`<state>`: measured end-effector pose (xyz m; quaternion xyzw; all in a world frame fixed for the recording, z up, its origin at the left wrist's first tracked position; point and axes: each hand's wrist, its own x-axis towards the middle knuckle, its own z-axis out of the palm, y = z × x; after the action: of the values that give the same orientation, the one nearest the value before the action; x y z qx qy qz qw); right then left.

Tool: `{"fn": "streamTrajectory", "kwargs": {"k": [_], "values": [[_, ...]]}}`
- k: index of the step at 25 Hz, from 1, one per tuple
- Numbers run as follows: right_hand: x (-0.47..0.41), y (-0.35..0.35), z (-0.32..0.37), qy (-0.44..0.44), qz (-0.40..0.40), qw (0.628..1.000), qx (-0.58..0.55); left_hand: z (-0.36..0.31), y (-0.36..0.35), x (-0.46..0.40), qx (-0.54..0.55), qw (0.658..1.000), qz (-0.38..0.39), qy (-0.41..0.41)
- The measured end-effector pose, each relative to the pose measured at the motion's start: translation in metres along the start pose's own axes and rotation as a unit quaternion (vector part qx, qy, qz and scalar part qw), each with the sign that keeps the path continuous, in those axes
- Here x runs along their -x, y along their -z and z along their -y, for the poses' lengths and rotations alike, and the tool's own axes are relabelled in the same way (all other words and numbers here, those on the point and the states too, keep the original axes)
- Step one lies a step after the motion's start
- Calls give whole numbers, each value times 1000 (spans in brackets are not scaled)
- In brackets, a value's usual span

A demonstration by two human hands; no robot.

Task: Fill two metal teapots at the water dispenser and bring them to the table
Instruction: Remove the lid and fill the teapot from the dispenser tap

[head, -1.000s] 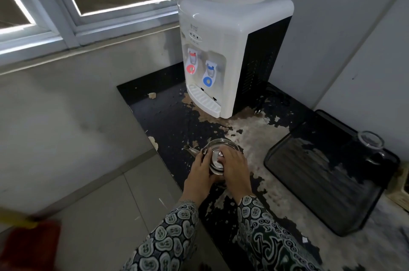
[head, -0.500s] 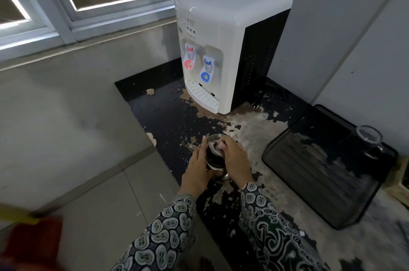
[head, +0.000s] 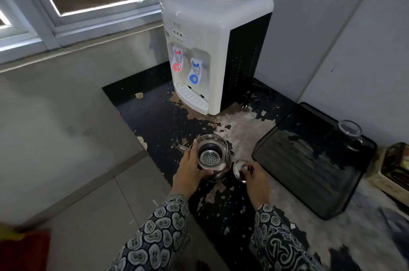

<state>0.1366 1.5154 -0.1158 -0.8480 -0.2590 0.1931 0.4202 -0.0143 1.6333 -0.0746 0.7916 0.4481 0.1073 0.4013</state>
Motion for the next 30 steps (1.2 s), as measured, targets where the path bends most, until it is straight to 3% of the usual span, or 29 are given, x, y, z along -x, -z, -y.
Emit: {"fn": "streamTrajectory", "kwargs": {"k": [4,7,9,13,18,24,28,30], "values": [[3,1,-3,3,29,998,55,2,3,0,-4,1000,7,2],[-1,4,29,35,2,999,5,0,7,-1,-24,1000,10,-6],[-9,3,54,48,45,997,-47,-2,9,-1,-28,999,15,-8],[-21,-12,71,59,170,983,-31,-1,18,-6,-43,998,40,-22],[-36,-18,88,20,198,980,19,11,49,-26,-64,994,78,-30],[-66,-39,103,-28,233,967,99,34,78,-57,3,995,87,-53],[-78,-60,117,-95,238,963,81,49,103,-101,-8,984,152,-93],[-80,-77,125,-146,230,962,34,56,115,-123,-15,985,138,-105]]}}
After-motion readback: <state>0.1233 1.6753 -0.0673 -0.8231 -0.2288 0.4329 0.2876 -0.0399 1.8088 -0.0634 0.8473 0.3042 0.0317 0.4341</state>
